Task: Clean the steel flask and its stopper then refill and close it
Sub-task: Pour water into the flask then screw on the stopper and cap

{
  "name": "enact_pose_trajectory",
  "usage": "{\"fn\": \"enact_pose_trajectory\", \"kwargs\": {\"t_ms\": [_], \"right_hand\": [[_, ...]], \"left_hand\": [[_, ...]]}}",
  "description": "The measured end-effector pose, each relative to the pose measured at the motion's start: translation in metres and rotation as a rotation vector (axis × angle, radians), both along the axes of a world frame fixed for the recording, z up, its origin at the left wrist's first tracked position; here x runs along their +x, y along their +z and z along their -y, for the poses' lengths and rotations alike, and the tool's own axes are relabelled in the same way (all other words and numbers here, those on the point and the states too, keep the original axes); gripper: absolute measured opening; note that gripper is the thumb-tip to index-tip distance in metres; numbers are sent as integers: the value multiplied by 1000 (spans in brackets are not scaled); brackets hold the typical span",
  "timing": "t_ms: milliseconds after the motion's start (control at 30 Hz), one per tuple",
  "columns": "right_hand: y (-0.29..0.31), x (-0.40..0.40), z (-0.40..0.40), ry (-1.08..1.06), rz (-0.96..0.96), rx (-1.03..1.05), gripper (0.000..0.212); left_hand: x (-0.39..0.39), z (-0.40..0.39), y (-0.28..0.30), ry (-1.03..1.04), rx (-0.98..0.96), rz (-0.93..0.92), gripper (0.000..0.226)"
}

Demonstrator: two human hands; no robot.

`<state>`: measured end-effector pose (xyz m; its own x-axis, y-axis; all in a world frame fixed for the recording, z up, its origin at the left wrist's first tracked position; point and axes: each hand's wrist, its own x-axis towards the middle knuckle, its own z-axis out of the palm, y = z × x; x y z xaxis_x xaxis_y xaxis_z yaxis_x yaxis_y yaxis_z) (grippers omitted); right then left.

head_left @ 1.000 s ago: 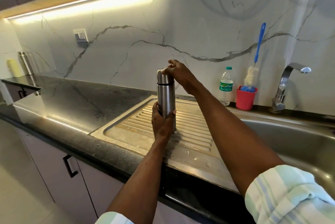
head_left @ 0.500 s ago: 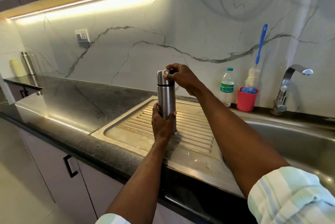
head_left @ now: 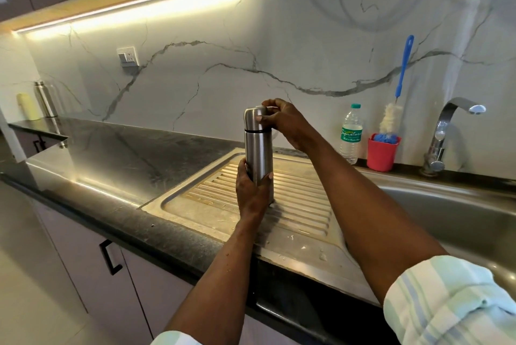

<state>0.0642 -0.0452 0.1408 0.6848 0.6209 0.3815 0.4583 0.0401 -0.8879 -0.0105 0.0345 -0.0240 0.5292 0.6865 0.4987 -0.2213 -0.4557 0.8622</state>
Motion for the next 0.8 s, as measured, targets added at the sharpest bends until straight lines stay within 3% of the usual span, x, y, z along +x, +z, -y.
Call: {"fn": "enact_pose_trajectory", "kwargs": {"t_ms": [67, 267, 567, 633, 733, 800], "right_hand": [[0, 1, 1, 52, -57, 15, 44], [4, -9, -7, -77, 107, -55, 51], [-4, 8, 0, 216, -247, 134, 30], [-2, 6, -3, 164, -168, 76, 37], [-2, -3, -10, -17, 71, -69, 63], [-3, -5, -14, -81, 160, -60, 58]], "left_hand": [[1, -1, -1, -1, 9, -7, 71], [3, 0, -2, 17, 17, -27, 72], [5, -3, -5, 27, 43, -41, 72], [6, -3, -5, 24, 43, -41, 72], [6, -2, -5, 35, 41, -48, 73], [6, -2, -5, 40, 36, -53, 76]]}}
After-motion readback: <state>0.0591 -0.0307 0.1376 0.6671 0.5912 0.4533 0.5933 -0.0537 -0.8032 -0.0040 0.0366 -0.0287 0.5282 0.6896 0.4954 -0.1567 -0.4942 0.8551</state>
